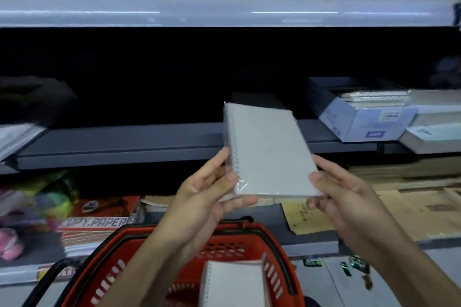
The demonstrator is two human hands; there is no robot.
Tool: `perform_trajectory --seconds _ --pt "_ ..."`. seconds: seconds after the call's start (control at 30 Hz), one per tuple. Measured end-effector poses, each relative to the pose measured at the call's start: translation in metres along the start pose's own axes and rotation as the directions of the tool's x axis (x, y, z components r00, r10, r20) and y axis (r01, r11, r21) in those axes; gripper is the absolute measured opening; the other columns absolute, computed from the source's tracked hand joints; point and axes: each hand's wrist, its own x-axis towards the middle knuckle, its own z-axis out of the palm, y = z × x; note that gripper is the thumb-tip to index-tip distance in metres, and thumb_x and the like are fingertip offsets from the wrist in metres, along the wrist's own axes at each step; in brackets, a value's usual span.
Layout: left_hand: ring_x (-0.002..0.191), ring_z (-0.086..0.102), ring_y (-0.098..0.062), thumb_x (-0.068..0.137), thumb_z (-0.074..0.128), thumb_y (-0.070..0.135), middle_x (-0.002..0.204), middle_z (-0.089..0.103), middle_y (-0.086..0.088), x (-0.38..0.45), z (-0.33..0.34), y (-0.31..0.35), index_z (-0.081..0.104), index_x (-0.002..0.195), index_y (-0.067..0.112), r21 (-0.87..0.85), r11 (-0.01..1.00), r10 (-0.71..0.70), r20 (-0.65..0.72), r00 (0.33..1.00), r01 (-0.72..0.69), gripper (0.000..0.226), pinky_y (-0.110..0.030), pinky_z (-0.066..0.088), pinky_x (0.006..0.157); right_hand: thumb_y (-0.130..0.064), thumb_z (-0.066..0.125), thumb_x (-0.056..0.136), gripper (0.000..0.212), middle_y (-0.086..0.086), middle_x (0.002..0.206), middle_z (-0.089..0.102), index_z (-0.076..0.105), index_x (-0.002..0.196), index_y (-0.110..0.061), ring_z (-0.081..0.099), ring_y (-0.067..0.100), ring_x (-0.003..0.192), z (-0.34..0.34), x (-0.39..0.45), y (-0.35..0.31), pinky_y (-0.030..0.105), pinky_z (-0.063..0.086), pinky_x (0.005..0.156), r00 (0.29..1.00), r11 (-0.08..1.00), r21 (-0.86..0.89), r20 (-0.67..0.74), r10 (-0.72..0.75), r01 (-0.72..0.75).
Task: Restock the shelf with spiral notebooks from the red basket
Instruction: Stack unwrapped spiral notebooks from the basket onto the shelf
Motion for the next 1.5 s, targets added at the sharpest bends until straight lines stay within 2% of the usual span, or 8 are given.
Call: perform_trajectory --seconds 0.5,0.63,0.73,0.83,1.03,1.13,1.3,1.5 --pt "0.086 0.077 -0.02 0.093 0.066 0.005 0.125 0.066 -0.013 0.126 0.005 0.001 0.049 0.141 0.013 0.118 0.993 0.036 -0.309 0.95 0.0 0.051 -0.043 0.056 0.096 -0.012 0.07 0.091 0.043 0.012 0.119 0.069 0.057 0.131 -0.003 0.071 0.02 0.091 -0.004 0.144 -0.013 0.025 0.058 0.066 0.995 0.999 -0.017 -0.091 0.036 -0.038" --pt "0.081 0.077 -0.011 0.083 0.08 0.021 0.122 0.066 0.004 0.117 -0.001 -0.013 0.062 0.128 0.026 0.399 0.915 0.205 -0.351 0.914 -0.052 0.049 -0.031 0.059 0.087 -0.026 0.083 0.075 0.055 0.006 0.107 0.073 0.06 0.123 -0.017 0.075 0.023 0.081 -0.004 0.124 0.004 0.036 0.059 0.073 0.981 0.957 -0.273 -0.134 -0.137 0.096" --pt "0.077 0.075 -0.012 0.083 0.079 0.026 0.093 0.077 -0.004 0.119 -0.001 -0.02 0.069 0.111 0.033 0.49 0.865 0.301 -0.339 0.892 -0.106 0.03 -0.011 0.053 0.069 -0.026 0.084 0.075 0.039 0.004 0.093 0.076 0.067 0.109 -0.022 0.071 0.022 0.069 -0.006 0.121 0.013 0.037 0.059 0.072 0.955 0.932 -0.322 -0.18 -0.234 0.168" --pt "0.066 0.067 -0.019 0.085 0.077 0.029 0.079 0.068 -0.016 0.134 0.001 -0.023 0.071 0.11 0.031 0.552 0.822 0.37 -0.333 0.867 -0.139 0.026 -0.011 0.051 0.066 -0.03 0.083 0.077 0.042 0.007 0.078 0.074 0.068 0.115 -0.021 0.064 0.016 0.056 -0.005 0.132 0.01 0.031 0.056 0.066 0.932 0.911 -0.366 -0.225 -0.284 0.189" --pt "0.072 0.058 0.014 0.087 0.075 0.028 0.116 0.058 0.009 0.18 0.0 -0.02 0.072 0.116 0.019 0.592 0.794 0.428 -0.381 0.819 -0.14 0.03 0.001 0.043 0.068 -0.042 0.079 0.081 0.05 -0.001 0.062 0.054 0.068 0.126 -0.023 0.049 0.005 0.047 0.003 0.172 0.001 0.02 0.042 0.053 0.908 0.855 -0.48 -0.24 -0.342 0.195" --pt "0.098 0.058 0.002 0.089 0.073 0.033 0.119 0.059 0.006 0.194 -0.003 -0.022 0.071 0.12 0.023 0.602 0.79 0.419 -0.388 0.821 -0.119 0.032 -0.009 0.04 0.087 -0.05 0.08 0.077 0.057 -0.003 0.07 0.054 0.068 0.127 -0.025 0.05 0.011 0.062 0.005 0.19 0.005 0.028 0.043 0.067 0.9 0.867 -0.463 -0.276 -0.337 0.182" --pt "0.097 0.06 -0.01 0.089 0.072 0.034 0.117 0.059 0.002 0.196 -0.008 -0.026 0.066 0.126 0.028 0.607 0.788 0.401 -0.378 0.835 -0.103 0.038 -0.014 0.046 0.092 -0.048 0.073 0.086 0.051 0.005 0.064 0.05 0.063 0.132 -0.028 0.049 0.012 0.06 0.006 0.189 0.014 0.025 0.044 0.07 0.886 0.845 -0.491 -0.267 -0.378 0.213" --pt "0.083 0.059 -0.003 0.087 0.073 0.039 0.115 0.06 0.007 0.164 -0.008 -0.011 0.062 0.128 0.037 0.61 0.787 0.382 -0.367 0.848 -0.091 0.043 -0.008 0.038 0.073 -0.043 0.069 0.091 0.057 0.022 0.068 0.056 0.052 0.143 -0.028 0.055 0.009 0.052 0.015 0.154 0.008 0.026 0.045 0.065 0.891 0.84 -0.491 -0.239 -0.385 0.232"
